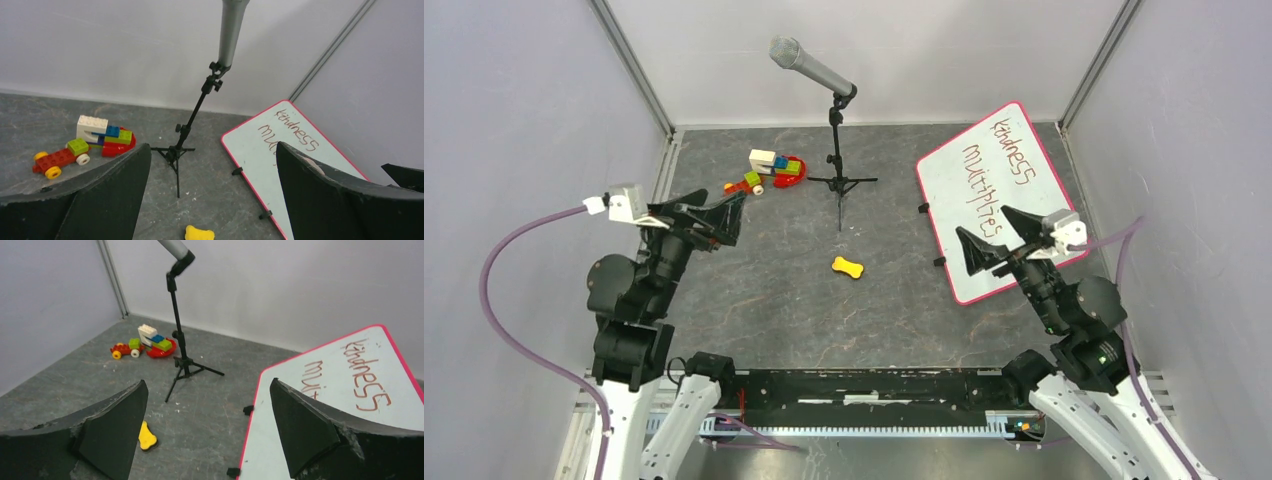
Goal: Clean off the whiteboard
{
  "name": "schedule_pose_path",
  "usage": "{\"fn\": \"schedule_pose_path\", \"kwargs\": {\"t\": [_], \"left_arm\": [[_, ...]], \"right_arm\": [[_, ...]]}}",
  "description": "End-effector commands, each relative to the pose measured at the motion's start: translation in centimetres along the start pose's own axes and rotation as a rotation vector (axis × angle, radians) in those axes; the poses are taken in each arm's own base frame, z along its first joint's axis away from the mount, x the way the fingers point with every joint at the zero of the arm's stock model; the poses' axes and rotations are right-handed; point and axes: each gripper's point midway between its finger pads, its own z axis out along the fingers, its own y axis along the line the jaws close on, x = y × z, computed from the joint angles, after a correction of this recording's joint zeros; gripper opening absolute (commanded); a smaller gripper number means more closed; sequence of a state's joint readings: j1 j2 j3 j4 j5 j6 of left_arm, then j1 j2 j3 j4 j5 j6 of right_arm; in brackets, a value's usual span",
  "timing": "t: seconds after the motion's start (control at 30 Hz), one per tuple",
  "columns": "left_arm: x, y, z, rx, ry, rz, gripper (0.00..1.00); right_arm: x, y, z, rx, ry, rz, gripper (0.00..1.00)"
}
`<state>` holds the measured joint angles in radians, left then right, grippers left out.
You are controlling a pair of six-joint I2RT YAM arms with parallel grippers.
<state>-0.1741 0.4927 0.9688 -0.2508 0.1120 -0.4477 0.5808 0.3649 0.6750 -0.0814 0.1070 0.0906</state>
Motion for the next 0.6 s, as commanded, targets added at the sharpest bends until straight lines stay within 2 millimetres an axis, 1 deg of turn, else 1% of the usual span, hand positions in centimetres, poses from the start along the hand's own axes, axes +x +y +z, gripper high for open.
{"fn": "schedule_pose_path", "kwargs": {"t": [0.0, 0.07, 0.13, 0.23, 0.33, 0.43, 0.57], "left_arm": [[3.8, 1.4, 1.6, -0.009, 0.125, 0.032, 1.0], [5.4, 1.8, 2.1, -0.005, 0.18, 0.019, 1.0], [7.4, 2.3, 2.7, -0.014, 0.245, -0.01, 1.0], [9.7, 3.2, 3.1, -0.04, 0.32, -0.049, 1.0], [11.5, 3.8, 3.3, -0.06, 0.369, -0.084, 1.0], [12.1, 3.7, 3.5, -0.045, 0.401, -0.077, 1.0], [11.1, 3.9, 3.4, -0.072, 0.43, -0.017, 1.0]], "right_arm": [[1.3, -1.2, 0.7, 0.075, 0.088, -0.02, 0.98], [2.5, -1.5, 1.1, 0.096, 0.13, -0.02, 0.98], [4.1, -1.6, 1.7, 0.116, 0.178, 0.007, 0.98], [7.1, -1.0, 2.7, 0.101, 0.288, 0.033, 0.98], [9.8, -0.3, 3.6, 0.086, 0.384, 0.062, 0.98], [12.3, 1.1, 4.6, 0.042, 0.462, 0.12, 0.98], [16.3, 4.0, 5.0, -0.04, 0.557, 0.214, 0.98]]}}
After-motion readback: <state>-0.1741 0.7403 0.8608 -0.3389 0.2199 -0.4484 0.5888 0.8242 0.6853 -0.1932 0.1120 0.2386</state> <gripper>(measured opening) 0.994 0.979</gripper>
